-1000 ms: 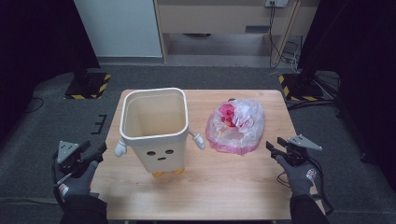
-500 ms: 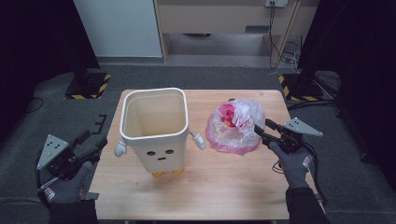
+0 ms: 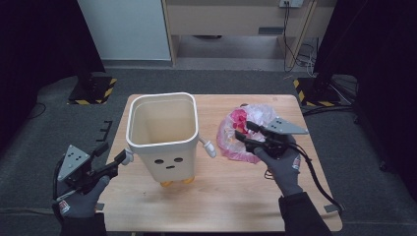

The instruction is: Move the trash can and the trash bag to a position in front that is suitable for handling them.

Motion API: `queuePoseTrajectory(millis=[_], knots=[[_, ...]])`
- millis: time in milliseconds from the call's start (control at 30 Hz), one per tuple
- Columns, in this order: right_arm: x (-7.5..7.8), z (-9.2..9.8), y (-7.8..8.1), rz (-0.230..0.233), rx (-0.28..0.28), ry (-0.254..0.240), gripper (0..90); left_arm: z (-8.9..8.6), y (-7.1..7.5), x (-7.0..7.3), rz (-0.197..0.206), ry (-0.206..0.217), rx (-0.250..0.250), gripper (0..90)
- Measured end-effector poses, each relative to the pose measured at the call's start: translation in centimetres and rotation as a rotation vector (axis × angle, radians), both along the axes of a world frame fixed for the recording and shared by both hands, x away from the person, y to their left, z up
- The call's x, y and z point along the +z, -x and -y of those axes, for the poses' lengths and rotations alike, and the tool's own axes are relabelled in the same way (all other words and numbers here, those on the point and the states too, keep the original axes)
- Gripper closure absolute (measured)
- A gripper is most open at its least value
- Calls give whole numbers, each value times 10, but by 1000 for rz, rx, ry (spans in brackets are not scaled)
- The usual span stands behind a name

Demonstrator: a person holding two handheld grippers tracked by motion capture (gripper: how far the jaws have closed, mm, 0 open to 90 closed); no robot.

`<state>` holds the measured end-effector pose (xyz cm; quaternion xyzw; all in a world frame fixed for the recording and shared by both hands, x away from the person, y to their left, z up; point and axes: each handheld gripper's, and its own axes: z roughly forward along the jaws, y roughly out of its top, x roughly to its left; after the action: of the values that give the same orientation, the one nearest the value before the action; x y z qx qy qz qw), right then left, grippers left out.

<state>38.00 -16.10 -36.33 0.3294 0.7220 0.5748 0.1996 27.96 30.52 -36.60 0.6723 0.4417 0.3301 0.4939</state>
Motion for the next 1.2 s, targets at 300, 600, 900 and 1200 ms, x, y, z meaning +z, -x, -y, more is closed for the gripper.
queuePoseTrajectory(millis=[300, 600, 900, 1200], knots=[[-17, -63, 2, -47, 149, 69, 440, 6, -6, -13, -39, -24, -24, 387], [-32, -92, -2, -72, 183, 145, 468, 7, -11, -23, -70, -13, -42, 442], [-39, -93, -8, -107, 159, 172, 612, 6, -14, -30, -87, 33, -63, 509], [-36, -88, -1, -127, 161, 183, 618, 10, -16, -32, -76, 46, -76, 517]])
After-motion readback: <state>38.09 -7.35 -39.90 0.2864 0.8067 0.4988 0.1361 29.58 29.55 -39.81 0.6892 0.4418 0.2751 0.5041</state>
